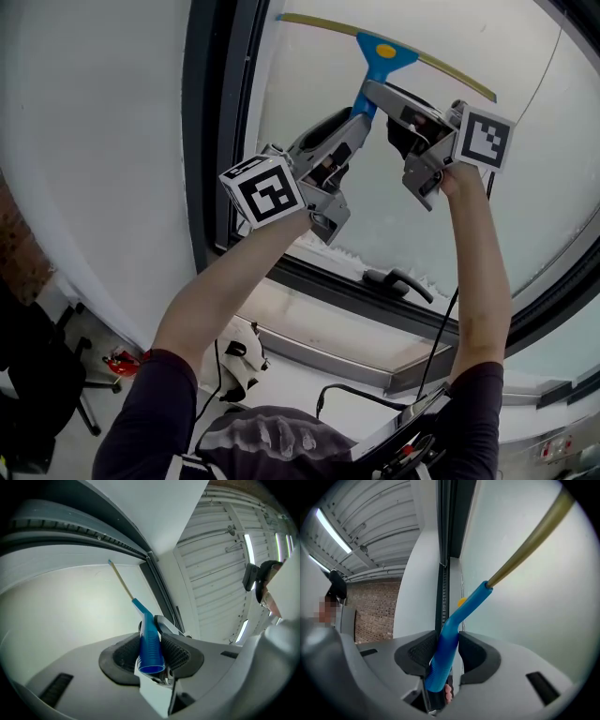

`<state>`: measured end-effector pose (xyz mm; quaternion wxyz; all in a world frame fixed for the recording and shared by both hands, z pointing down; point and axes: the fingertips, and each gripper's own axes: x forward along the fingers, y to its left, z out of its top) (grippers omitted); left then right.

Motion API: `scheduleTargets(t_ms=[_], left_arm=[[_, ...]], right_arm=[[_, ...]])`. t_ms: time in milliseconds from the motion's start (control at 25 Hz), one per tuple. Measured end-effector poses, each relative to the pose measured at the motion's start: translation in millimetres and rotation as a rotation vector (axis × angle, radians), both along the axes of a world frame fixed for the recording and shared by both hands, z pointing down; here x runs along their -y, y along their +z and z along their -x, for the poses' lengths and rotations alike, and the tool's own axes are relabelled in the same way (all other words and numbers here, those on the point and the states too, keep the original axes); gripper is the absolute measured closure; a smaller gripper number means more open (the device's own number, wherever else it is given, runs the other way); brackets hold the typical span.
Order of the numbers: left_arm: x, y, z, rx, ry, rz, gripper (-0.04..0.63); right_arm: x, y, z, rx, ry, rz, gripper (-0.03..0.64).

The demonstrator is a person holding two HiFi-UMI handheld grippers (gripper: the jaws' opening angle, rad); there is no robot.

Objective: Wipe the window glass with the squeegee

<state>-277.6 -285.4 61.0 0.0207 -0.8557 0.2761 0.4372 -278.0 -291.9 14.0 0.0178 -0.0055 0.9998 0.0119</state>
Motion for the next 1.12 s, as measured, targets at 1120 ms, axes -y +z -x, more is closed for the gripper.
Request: scheduleTargets(t_ms=[1120], left_arm=[[14.4,3.2,-3.0,0.063,0.031,0.034,0.451]], right_arm=[[9.1,2.7,-3.8,0.132,-0.011,0.109,0.488]])
